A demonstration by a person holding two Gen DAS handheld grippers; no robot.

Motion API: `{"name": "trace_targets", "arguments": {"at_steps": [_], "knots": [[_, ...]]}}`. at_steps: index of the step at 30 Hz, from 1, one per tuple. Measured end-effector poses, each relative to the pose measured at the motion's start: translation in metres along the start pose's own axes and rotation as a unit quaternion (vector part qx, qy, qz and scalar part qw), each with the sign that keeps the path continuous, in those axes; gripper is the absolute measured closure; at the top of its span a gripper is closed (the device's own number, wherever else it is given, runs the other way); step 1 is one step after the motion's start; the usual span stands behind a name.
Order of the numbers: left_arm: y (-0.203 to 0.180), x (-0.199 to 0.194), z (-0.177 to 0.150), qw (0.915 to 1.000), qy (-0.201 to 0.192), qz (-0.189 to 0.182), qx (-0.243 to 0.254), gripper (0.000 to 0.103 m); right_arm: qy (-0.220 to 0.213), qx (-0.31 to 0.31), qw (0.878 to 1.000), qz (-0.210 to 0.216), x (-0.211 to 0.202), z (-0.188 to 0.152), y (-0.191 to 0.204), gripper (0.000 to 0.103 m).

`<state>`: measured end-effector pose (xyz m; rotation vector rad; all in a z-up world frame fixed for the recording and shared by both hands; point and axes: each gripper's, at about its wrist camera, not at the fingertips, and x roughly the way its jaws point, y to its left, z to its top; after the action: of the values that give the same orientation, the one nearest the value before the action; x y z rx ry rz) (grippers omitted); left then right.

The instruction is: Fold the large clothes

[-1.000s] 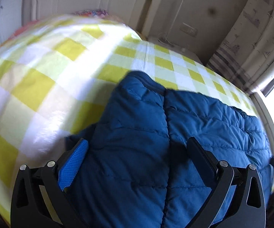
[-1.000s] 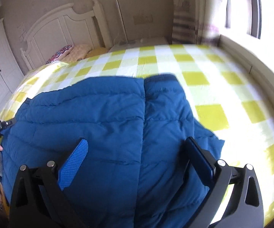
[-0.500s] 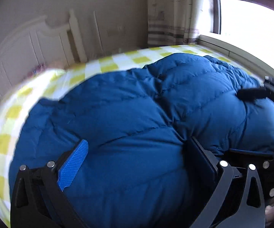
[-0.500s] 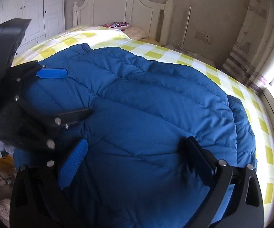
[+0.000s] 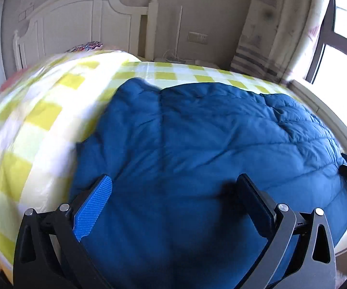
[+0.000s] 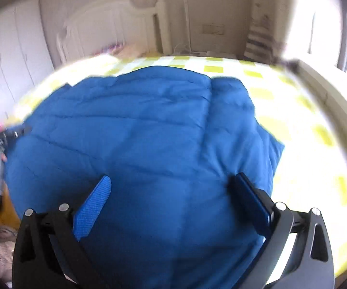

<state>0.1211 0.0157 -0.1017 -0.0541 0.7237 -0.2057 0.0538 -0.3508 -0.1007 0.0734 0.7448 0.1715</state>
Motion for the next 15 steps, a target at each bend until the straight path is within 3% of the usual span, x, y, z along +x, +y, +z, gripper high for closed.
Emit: {"name": "trace_targets", "arguments": {"at_steps": [3, 5, 7, 9, 12, 13, 15], "knots": [[-0.008, -0.003, -0.007, 0.9990, -0.002, 0.034, 0.028, 0.004, -0.002, -0.001, 1.000, -0.013, -0.001, -0.004, 0.002, 0.003], [-0.012, -0.007, -0.006, 0.9984, 0.005, 0.053, 0.019, 0.004, 0.006, -0.003, 0.999, -0.039, -0.004, 0.001, 0.011, 0.003], [-0.017, -0.019, -0.005, 0.9987, 0.001, 0.050, 0.005, 0.004, -0.007, -0.015, 0.998, -0.065, -0.010, 0.004, 0.024, 0.003], [-0.032, -0.034, -0.009, 0.9995, -0.014, 0.024, 0.018, 0.004, -0.035, -0.044, 0.997, -0.045, -0.024, 0.004, 0.046, 0.003], [-0.072, -0.042, -0.018, 0.9963, -0.021, -0.005, 0.083, 0.004, -0.048, -0.088, 0.995, -0.016, -0.031, -0.001, 0.081, 0.003], [-0.086, -0.037, -0.024, 0.9940, -0.012, -0.009, 0.108, 0.004, -0.044, -0.106, 0.993, -0.004, -0.029, -0.002, 0.093, 0.003], [-0.106, -0.017, -0.038, 0.9892, 0.006, 0.018, 0.146, 0.004, -0.014, -0.159, 0.987, 0.018, -0.010, -0.013, 0.121, 0.003]]}}
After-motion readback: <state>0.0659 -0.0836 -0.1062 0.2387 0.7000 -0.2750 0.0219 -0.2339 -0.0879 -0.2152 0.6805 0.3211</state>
